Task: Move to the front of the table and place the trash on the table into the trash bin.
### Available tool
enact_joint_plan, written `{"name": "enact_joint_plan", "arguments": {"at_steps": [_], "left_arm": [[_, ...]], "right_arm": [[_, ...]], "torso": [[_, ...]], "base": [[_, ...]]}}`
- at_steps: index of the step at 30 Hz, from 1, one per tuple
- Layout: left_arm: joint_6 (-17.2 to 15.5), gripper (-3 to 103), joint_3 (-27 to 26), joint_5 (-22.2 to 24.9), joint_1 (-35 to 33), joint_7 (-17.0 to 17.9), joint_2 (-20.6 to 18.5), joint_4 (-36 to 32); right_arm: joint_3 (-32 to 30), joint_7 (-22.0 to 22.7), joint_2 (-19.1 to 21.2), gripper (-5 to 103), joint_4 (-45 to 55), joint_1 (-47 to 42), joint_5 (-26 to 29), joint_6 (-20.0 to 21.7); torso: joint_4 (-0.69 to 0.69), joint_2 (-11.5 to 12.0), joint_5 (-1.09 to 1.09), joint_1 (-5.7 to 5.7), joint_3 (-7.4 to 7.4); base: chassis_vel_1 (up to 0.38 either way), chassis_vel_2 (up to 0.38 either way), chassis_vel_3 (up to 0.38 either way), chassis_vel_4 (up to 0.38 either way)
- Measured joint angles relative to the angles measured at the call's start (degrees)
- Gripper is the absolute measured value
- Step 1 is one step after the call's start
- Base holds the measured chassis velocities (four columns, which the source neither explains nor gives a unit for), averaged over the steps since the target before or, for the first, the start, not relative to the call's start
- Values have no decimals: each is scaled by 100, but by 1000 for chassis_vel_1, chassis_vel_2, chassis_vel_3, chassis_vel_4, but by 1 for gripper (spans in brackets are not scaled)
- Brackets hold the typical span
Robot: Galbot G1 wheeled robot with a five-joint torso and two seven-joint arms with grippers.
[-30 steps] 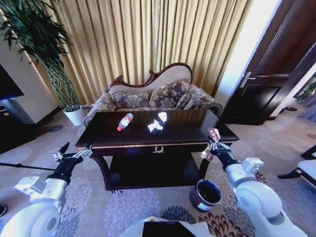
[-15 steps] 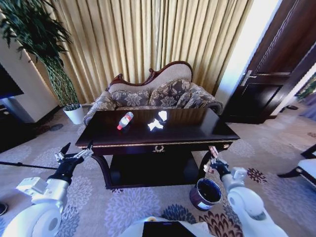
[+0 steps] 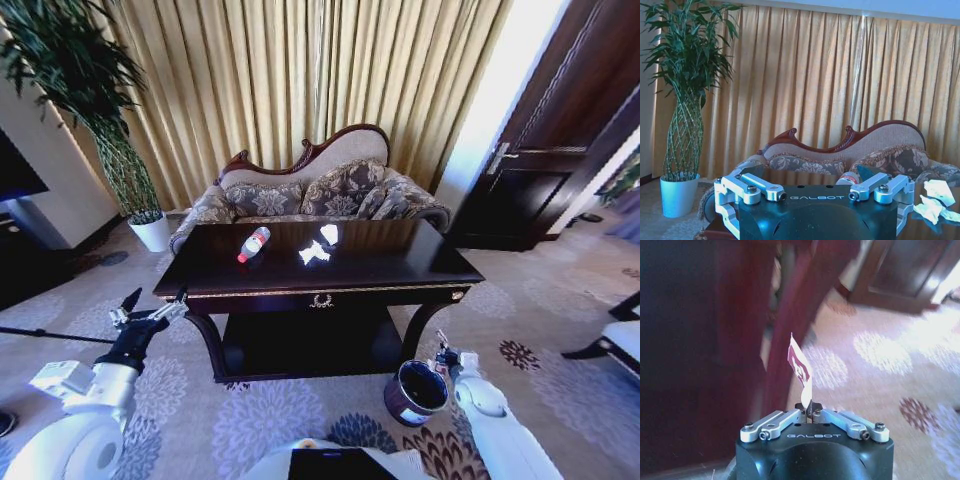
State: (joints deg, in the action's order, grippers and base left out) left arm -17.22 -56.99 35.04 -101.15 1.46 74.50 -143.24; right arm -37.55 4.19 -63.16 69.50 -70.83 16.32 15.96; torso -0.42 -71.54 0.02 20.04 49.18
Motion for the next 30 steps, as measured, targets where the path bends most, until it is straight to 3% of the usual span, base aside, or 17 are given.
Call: {"name": "enact_joint_plan", "arguments": {"at_steps": [7,10,12,18,22,24,26,27,30], "left_arm": [[7,100,-44,-4,-58,5,24,0],[9,100,-46,-7,-69,16,24,0],[10,100,-60,-8,-70,34,12,0],[10,100,-41,-7,-38,44,24,0],[21,100,-3,-15,-37,48,56,0],[23,100,-3,-15,-37,48,56,0],[42,100,-7,-17,-39,48,32,0],[42,100,-7,-17,-39,48,32,0],[54,100,-11,-16,-23,47,-14,0]], "right_arm": [[262,36,-84,0,-1675,804,-793,-298],[260,42,-167,-3,-1965,1007,-914,-350],[247,67,-241,7,-2085,1099,-949,-364],[248,79,-255,24,-1988,1068,-945,-365],[245,84,-247,45,-1888,1006,-926,-365],[244,84,-246,45,-1884,1002,-925,-365],[226,88,-243,56,-1825,927,-903,-363],[226,88,-243,56,-1825,927,-903,-363],[204,103,-243,73,-1727,830,-887,-359]], "torso": [[-2,0,-2,0,0],[1,0,-1,0,0],[3,0,-1,1,0],[-2,0,-3,0,0],[0,0,-2,0,-1],[0,0,-2,0,-1],[0,0,-2,0,-1],[0,0,-2,0,-1],[-1,0,-2,0,-1]], "base": [[0,0,0,0],[0,0,0,0],[0,0,0,0],[0,0,0,0],[0,0,0,0],[0,0,0,0],[0,0,0,0],[0,0,0,0],[0,0,0,0]]}}
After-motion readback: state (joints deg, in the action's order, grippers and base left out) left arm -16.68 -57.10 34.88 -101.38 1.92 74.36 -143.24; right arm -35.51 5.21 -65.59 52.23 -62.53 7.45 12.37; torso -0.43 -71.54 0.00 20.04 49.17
